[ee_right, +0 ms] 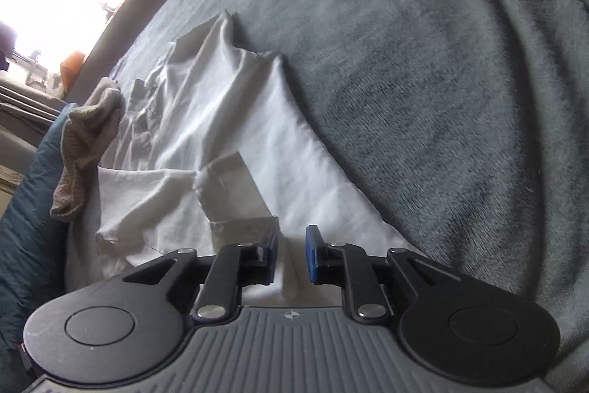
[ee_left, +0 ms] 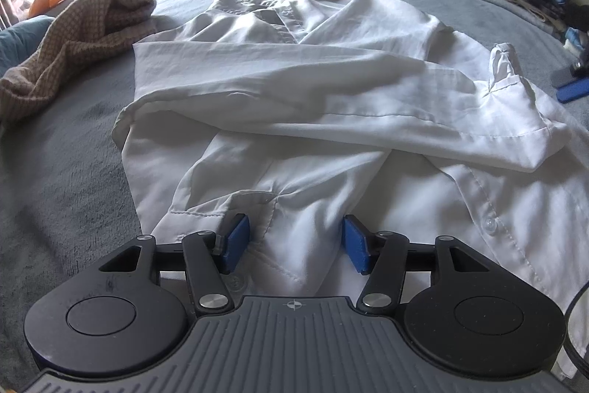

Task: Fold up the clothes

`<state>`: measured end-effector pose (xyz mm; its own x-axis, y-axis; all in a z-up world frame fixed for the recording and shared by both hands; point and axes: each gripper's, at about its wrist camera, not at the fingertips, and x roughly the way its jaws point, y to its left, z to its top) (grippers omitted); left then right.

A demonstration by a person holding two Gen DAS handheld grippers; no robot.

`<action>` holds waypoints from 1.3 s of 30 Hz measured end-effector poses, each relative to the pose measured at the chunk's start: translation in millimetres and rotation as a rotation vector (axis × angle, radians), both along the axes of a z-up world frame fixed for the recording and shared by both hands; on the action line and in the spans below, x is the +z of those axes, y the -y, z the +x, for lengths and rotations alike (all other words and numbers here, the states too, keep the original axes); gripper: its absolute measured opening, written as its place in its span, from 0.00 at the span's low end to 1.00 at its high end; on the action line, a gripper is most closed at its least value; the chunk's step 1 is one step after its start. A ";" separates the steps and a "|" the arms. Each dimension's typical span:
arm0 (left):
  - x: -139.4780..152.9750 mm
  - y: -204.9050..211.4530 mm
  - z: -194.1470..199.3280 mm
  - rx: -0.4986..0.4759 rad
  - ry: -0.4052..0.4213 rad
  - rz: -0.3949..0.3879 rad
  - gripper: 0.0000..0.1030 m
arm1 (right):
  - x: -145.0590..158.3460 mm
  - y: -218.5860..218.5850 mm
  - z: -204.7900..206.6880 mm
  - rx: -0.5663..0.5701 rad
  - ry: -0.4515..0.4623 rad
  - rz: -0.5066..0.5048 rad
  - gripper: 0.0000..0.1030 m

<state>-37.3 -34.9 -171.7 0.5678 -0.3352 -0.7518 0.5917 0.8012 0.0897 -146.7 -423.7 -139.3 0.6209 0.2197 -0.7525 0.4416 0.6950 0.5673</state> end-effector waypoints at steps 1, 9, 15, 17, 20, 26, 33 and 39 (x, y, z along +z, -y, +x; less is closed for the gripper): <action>0.0 0.0 0.1 0.000 0.000 0.000 0.54 | 2.4 -0.7 5.8 0.016 0.029 -0.006 0.40; -0.4 -0.6 0.1 0.001 -0.002 -0.001 0.55 | -12.6 -0.9 49.6 0.104 0.132 0.027 0.64; -0.7 -1.2 0.2 0.002 -0.003 -0.001 0.55 | -32.1 -2.8 60.1 0.138 0.133 0.067 0.61; -0.8 -1.2 0.3 0.001 -0.003 0.000 0.56 | -32.2 -4.9 58.4 0.153 0.144 0.075 0.58; -1.2 -0.9 0.0 0.001 -0.001 0.001 0.56 | -31.4 -7.2 54.3 0.173 0.148 0.085 0.41; -1.5 -1.9 1.3 0.002 -0.003 -0.003 0.56 | -19.0 -11.4 41.5 0.154 0.114 0.013 0.12; -2.2 -2.0 1.3 0.003 -0.002 -0.003 0.56 | -4.5 -9.8 31.6 0.055 -0.016 -0.022 0.10; -2.0 -3.3 0.5 0.003 -0.002 -0.006 0.56 | -14.8 -2.7 24.6 0.040 0.009 0.101 0.46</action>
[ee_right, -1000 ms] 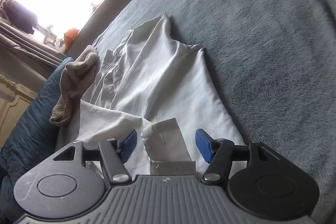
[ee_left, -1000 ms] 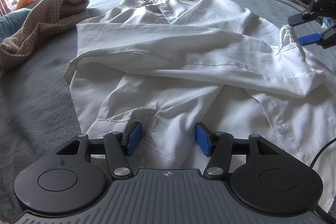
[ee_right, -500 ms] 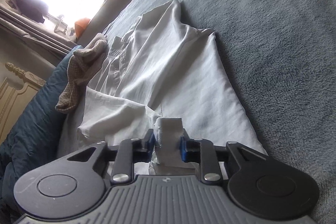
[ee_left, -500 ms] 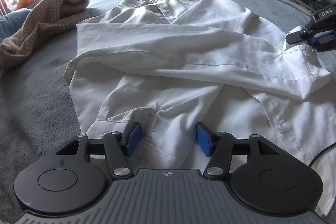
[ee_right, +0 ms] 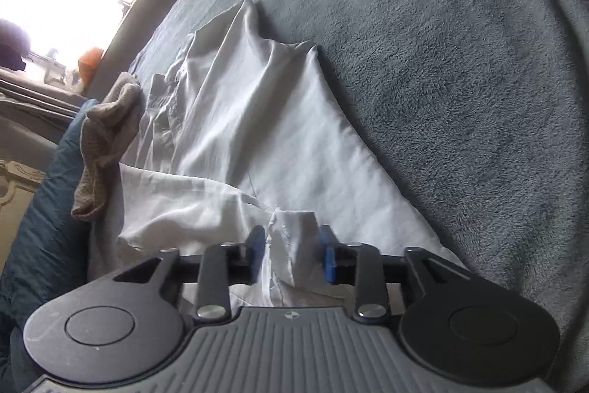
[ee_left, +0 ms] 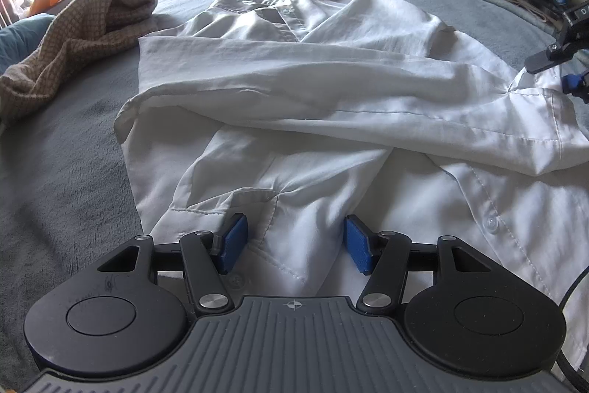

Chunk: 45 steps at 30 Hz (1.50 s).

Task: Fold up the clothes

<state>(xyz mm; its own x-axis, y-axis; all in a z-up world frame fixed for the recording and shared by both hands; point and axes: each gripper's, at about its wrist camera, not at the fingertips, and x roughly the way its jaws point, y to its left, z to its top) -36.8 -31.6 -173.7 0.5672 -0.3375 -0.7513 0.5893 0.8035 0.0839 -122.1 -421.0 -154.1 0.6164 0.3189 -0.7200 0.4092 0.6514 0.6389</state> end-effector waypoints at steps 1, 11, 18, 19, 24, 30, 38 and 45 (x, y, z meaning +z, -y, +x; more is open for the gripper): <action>0.0 -0.1 0.0 0.000 0.000 0.000 0.56 | 0.3 -0.2 -0.4 0.012 0.006 -0.001 0.46; 0.0 0.1 0.2 0.003 -0.001 -0.001 0.57 | -2.0 -11.5 -0.9 0.121 -0.037 -0.076 0.48; -0.2 -0.1 0.4 0.003 -0.002 0.000 0.57 | -3.0 -22.2 0.9 0.170 -0.049 -0.146 0.44; -0.3 -0.2 0.5 0.003 -0.002 0.000 0.57 | -2.6 -24.7 1.2 0.185 -0.050 -0.166 0.42; -0.9 -0.9 1.5 0.003 -0.002 -0.001 0.58 | 1.8 -36.1 1.4 0.251 -0.044 -0.230 0.08; -1.1 -1.8 1.5 0.005 -0.003 -0.004 0.58 | 23.0 -28.4 0.7 0.189 0.021 -0.248 0.06; -1.7 -2.9 1.0 0.005 -0.003 -0.005 0.59 | 8.8 -16.7 -6.1 0.124 -0.044 -0.267 0.06; -1.6 -3.5 1.9 0.007 -0.004 -0.005 0.59 | 2.2 -13.5 -7.9 0.122 -0.062 -0.233 0.09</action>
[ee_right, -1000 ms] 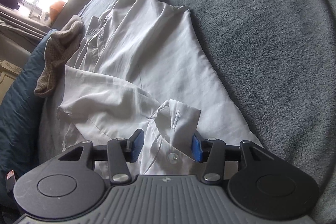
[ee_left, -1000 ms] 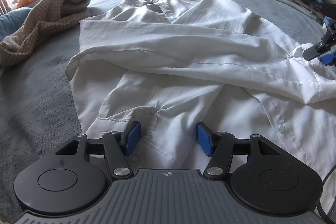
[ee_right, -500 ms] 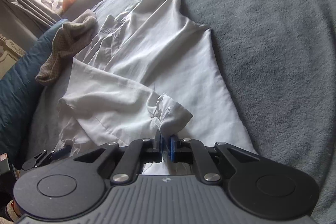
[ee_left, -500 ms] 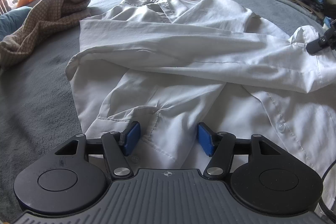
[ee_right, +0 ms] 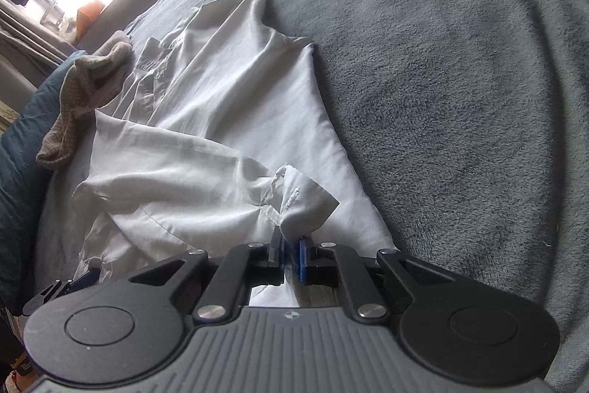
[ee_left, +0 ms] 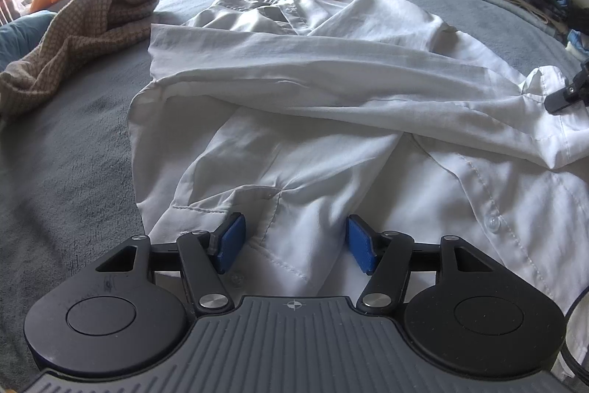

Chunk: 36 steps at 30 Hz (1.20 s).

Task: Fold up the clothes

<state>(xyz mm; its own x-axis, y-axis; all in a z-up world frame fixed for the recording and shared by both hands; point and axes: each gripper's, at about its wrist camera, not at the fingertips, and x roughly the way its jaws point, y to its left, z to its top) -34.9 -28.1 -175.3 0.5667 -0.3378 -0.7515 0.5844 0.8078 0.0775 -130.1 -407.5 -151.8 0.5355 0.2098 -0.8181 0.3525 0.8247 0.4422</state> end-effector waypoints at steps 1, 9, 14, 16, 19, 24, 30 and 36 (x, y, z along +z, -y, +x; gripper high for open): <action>0.0 -0.1 0.2 0.000 0.000 0.000 0.59 | -1.4 -0.5 0.4 0.003 -0.014 -0.012 0.10; 14.7 -9.7 0.5 0.003 0.015 -0.023 0.59 | 13.9 -3.3 -4.9 -0.004 0.031 -0.140 0.42; 51.0 -39.9 3.4 0.027 0.051 -0.171 0.59 | 40.9 -0.2 -4.3 0.000 0.150 -0.228 0.46; 63.7 -51.6 10.3 0.062 0.082 -0.209 0.59 | 50.4 -1.7 4.0 0.013 0.196 -0.237 0.46; 65.6 -53.0 35.0 0.111 0.127 -0.157 0.59 | 62.4 -12.7 31.0 0.079 0.258 -0.221 0.46; 38.7 -25.6 77.0 0.092 0.205 0.053 0.51 | 71.5 -65.0 116.4 0.279 0.298 -0.146 0.46; 15.5 -12.6 98.2 0.056 0.242 0.147 0.19 | 54.6 -141.0 237.4 0.468 0.250 -0.064 0.44; 6.7 -23.7 95.3 0.106 0.250 0.102 0.02 | 34.6 -207.6 313.9 0.559 0.224 -0.093 0.41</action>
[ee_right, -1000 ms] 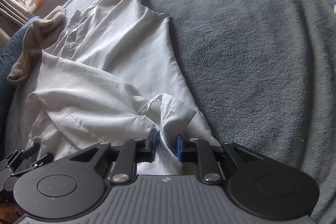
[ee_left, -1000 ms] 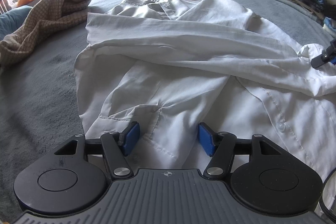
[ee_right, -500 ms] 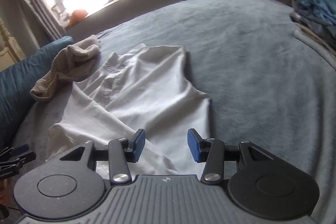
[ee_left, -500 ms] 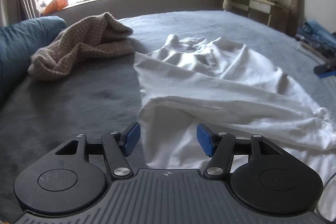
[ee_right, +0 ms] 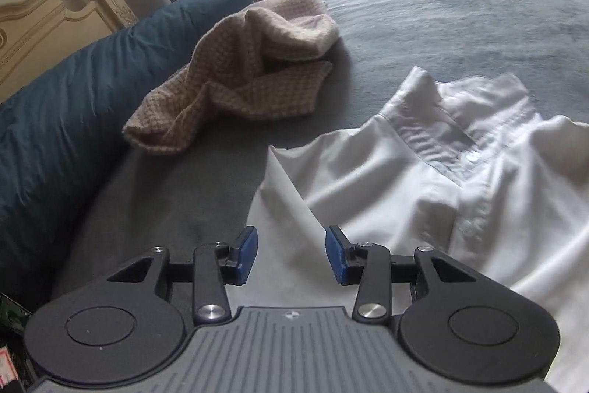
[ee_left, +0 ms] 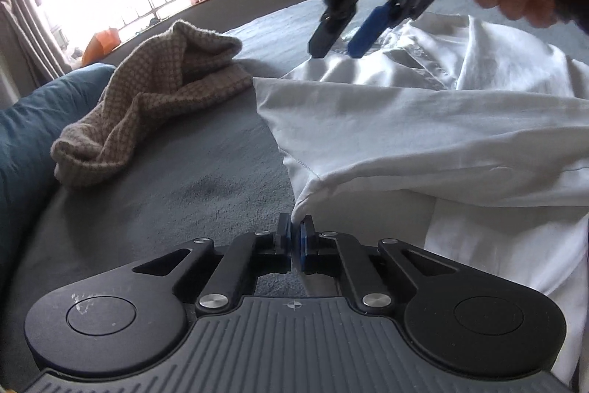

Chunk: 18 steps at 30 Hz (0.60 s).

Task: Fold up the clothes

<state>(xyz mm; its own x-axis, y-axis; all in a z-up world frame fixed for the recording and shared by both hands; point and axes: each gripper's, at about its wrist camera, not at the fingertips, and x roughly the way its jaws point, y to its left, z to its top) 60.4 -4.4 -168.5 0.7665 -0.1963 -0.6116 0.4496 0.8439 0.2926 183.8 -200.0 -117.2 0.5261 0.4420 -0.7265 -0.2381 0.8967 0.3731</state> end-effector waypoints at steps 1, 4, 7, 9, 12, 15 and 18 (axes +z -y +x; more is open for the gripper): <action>-1.3 -1.5 -1.2 0.005 0.003 -0.006 0.02 | -3.3 -9.7 9.2 0.012 -0.001 -0.011 0.41; -4.2 -4.9 -6.4 0.018 0.022 -0.023 0.01 | -16.1 -31.7 34.0 0.021 -0.010 -0.057 0.40; -7.8 -6.7 -9.7 0.033 0.022 -0.038 0.01 | -28.9 -37.2 50.4 0.000 -0.030 -0.043 0.39; -10.7 -6.6 -11.4 0.039 0.022 -0.041 0.01 | -35.5 -40.7 55.2 0.021 -0.038 -0.016 0.28; -14.2 -5.0 -12.0 0.047 0.022 -0.041 0.01 | -45.5 -48.6 60.9 0.047 -0.037 -0.003 0.03; -15.8 -3.5 -12.1 0.054 0.025 -0.039 0.01 | -53.5 -50.3 70.7 0.023 -0.022 0.033 0.01; -18.2 -1.1 -11.1 0.050 0.025 -0.022 0.01 | -63.3 -52.5 79.7 -0.001 -0.021 0.063 0.01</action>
<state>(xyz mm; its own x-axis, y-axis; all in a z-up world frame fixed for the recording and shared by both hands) 49.3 -3.3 -186.7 0.7906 -0.1707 -0.5880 0.3994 0.8717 0.2840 263.5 -147.5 -180.5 0.5116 0.4871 -0.7079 -0.2292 0.8713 0.4339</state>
